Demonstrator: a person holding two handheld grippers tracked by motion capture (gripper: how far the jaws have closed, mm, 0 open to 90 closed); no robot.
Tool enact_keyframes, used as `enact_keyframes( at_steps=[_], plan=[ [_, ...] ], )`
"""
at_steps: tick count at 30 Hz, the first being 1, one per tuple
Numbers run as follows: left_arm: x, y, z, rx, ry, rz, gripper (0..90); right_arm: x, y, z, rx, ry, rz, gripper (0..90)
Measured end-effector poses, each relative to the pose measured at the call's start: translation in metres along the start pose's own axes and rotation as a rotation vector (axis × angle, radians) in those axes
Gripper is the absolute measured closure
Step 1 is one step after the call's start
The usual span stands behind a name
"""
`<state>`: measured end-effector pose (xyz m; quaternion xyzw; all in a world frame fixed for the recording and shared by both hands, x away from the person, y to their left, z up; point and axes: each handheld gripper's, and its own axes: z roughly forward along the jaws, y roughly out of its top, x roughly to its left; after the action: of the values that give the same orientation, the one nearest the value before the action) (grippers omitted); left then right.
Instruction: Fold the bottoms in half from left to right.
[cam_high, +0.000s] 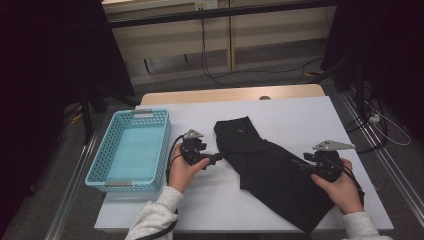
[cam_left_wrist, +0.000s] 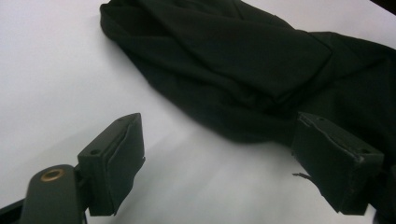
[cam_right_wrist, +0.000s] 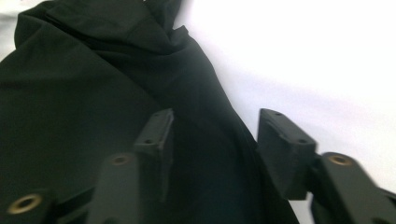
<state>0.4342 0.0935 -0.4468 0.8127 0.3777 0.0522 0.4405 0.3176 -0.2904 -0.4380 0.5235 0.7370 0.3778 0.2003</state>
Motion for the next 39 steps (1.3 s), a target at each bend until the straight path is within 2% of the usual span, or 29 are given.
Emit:
enact_keyframes(
  at_steps=[2,4,7,9,10,11,12,14,17,20,21,24,27,30,32,34,36,38,39],
  plan=[
    [0.000,0.003,0.008,0.008,0.002,0.004,18.0,0.001,-0.003,-0.003,0.000,0.001,0.007,42.1],
    [-0.001,0.007,0.016,0.022,0.032,0.039,19.5,0.002,-0.005,-0.005,0.002,-0.001,0.010,41.1],
    [-0.002,0.010,0.025,0.035,0.042,0.060,20.9,0.004,-0.008,-0.008,0.004,-0.010,0.010,39.8],
    [-0.002,0.010,0.031,0.057,0.066,0.084,24.1,0.005,-0.009,-0.011,-0.002,-0.013,0.014,38.9],
    [-0.002,0.009,0.034,0.073,0.068,0.097,25.9,0.005,-0.010,-0.012,-0.002,-0.012,0.013,38.8],
    [-0.003,0.008,0.036,0.069,0.080,0.118,29.2,0.006,-0.010,-0.013,-0.004,-0.013,0.013,38.5],
    [-0.004,0.009,0.036,0.081,0.099,0.153,31.1,0.006,-0.011,-0.015,-0.004,-0.013,0.011,38.2],
    [-0.007,0.010,0.036,0.085,0.093,0.145,35.7,0.006,-0.014,-0.017,-0.002,-0.021,0.016,38.1],
    [-0.010,0.011,0.037,0.085,0.056,0.145,55.5,0.004,-0.017,-0.022,0.000,-0.028,0.025,37.0],
    [-0.013,0.011,0.038,0.085,0.016,0.092,74.7,0.003,-0.020,-0.028,-0.006,-0.034,0.029,36.5],
    [-0.014,0.011,0.039,0.088,0.011,0.088,80.1,0.002,-0.020,-0.030,-0.011,-0.037,0.033,36.5],
    [-0.014,0.014,0.034,0.114,0.022,0.091,83.9,0.000,-0.023,-0.032,-0.014,-0.048,0.047,35.5],
    [-0.008,0.015,0.021,0.097,0.026,0.044,84.5,-0.001,-0.024,-0.032,-0.014,-0.049,0.045,34.7],
    [0.004,0.013,0.001,0.085,0.069,0.003,84.6,-0.002,-0.024,-0.035,-0.020,-0.052,0.049,33.6],
    [0.010,0.011,-0.008,0.085,0.092,-0.004,84.6,-0.004,-0.026,-0.037,-0.021,-0.075,0.058,31.6],
    [0.015,0.007,-0.013,0.076,0.103,-0.025,84.5,-0.006,-0.028,-0.037,-0.012,-0.070,0.069,32.6],
    [0.017,0.005,-0.013,0.082,0.102,-0.028,84.1,-0.007,-0.029,-0.037,0.005,-0.050,0.074,34.2],
    [0.016,0.004,-0.012,0.087,0.100,-0.014,83.2,-0.005,-0.029,-0.037,0.019,-0.046,0.066,34.4],
    [0.015,0.004,-0.011,0.080,0.107,-0.007,81.8,-0.003,-0.028,-0.037,0.018,-0.038,0.063,38.8]
  ],
)
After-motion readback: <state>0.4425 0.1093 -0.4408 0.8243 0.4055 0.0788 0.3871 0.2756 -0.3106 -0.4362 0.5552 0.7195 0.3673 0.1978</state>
